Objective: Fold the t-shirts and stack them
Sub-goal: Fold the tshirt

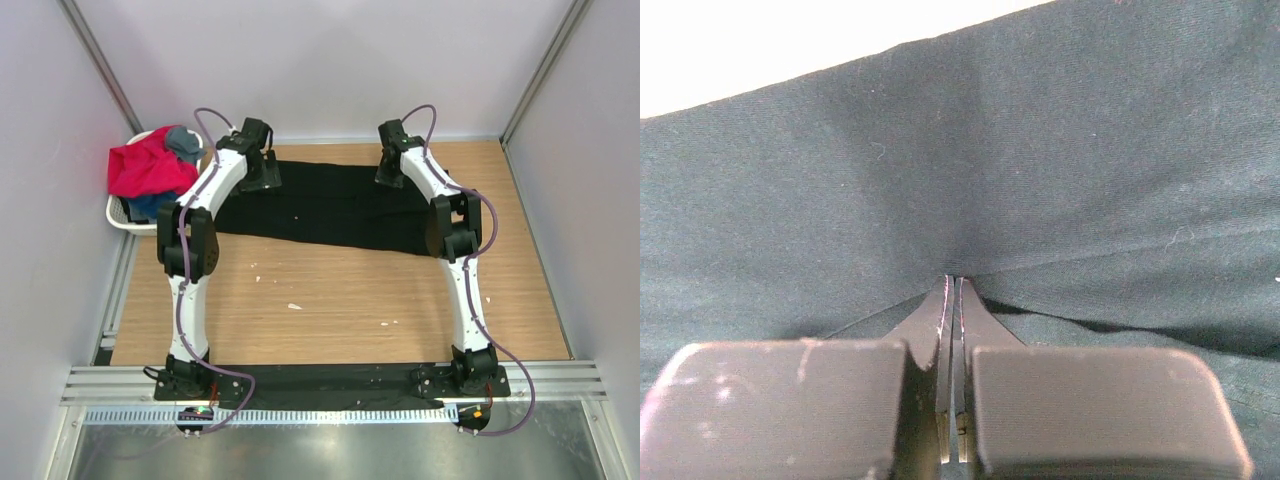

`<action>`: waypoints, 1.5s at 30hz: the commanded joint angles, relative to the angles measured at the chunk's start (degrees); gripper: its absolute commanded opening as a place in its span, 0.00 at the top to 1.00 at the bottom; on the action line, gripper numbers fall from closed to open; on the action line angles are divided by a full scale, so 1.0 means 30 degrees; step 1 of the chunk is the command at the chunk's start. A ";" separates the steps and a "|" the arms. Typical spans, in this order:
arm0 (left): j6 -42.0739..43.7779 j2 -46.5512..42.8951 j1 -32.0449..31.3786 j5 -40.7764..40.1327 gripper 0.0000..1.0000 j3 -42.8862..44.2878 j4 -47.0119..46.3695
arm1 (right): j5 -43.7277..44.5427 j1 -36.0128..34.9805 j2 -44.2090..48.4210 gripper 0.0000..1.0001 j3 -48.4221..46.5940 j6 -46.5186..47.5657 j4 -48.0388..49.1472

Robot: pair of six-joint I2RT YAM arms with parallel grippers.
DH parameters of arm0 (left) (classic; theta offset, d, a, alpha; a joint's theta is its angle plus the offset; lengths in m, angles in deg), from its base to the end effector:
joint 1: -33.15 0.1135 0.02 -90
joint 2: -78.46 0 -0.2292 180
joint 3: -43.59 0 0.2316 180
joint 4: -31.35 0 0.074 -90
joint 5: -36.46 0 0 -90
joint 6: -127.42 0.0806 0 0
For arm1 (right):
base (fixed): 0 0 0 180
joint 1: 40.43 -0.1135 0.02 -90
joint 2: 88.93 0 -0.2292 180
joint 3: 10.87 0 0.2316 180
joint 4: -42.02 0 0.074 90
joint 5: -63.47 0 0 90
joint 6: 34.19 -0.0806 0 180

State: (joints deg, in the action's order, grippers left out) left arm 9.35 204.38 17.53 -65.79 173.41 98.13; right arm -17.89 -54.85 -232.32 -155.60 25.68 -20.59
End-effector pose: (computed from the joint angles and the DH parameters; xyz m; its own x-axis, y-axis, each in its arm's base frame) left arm 0.4430 -0.1061 0.1789 -0.8363 -0.2436 -0.4911 -0.2534 0.9662 -0.0479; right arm 0.4964 0.1151 0.1208 -0.8230 0.3008 -0.4819 0.2739 0.9533 0.1274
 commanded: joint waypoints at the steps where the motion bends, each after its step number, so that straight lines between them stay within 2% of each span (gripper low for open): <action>1: 0.0013 -0.1341 0.0166 -0.0135 0.11 -0.0006 0.0059 | -0.0476 -0.0146 0.1622 0.99 -0.0710 0.0052 0.1038; 8: -0.0163 -0.1663 0.0167 -0.0048 0.12 -0.0825 -0.0206 | -0.2118 -0.0379 0.1949 0.99 -0.0560 0.0375 0.2974; 17: -0.0163 -0.1664 0.0196 0.0157 0.12 -0.1266 -0.0381 | -0.1417 -0.0674 0.1773 0.97 -0.0328 0.0551 0.2887; 18: -0.0163 -0.1577 0.0196 0.0187 0.12 -0.1237 -0.0352 | -0.1417 -0.0674 0.1685 0.94 -0.0328 0.0551 0.2799; 20: -0.0221 -0.1518 0.0196 0.0274 0.12 -0.1208 -0.0322 | -0.1271 -0.0674 0.1363 0.82 -0.0560 0.0551 0.2246; 21: -0.0222 -0.1517 0.0225 0.0362 0.12 -0.1207 -0.0322 | -0.1125 -0.0674 0.1275 0.74 -0.0736 0.0522 0.2038; 22: -0.0251 -0.1546 0.0225 0.0392 0.12 -0.1207 -0.0351 | -0.0863 -0.0674 0.1129 0.61 -0.0854 0.0522 0.1804; 24: -0.0251 -0.1546 0.0225 0.0392 0.12 -0.1237 -0.0351 | -0.0598 -0.0615 0.1186 0.52 -0.1002 0.0522 0.1305; 26: -0.0280 -0.1488 0.0225 0.0363 0.12 -0.1266 -0.0352 | -0.0305 -0.0644 0.1390 0.50 -0.0943 0.0463 0.0984; 31: -0.0309 -0.1312 0.0283 0.0509 0.12 -0.1295 -0.0293 | -0.0771 -0.0673 0.1713 0.51 -0.0680 0.0317 0.0806; 33: -0.0310 -0.1283 0.0283 0.0538 0.12 -0.1266 -0.0293 | -0.1093 -0.0674 0.1597 0.56 -0.0504 0.0200 0.0864; 39: -0.0339 -0.1399 0.0342 0.0480 0.12 -0.1529 -0.0235 | -0.0978 -0.0732 0.1245 0.62 -0.0562 0.0053 0.0923; 45: -0.0368 -0.1547 0.0488 0.0480 0.12 -0.1852 -0.0352 | -0.1006 -0.0703 0.0835 0.61 -0.0650 0.0024 0.1011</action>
State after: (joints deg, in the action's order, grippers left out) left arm 8.89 202.46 18.36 -64.85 167.88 97.89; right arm -21.10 -56.53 -231.07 -155.88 26.51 -18.12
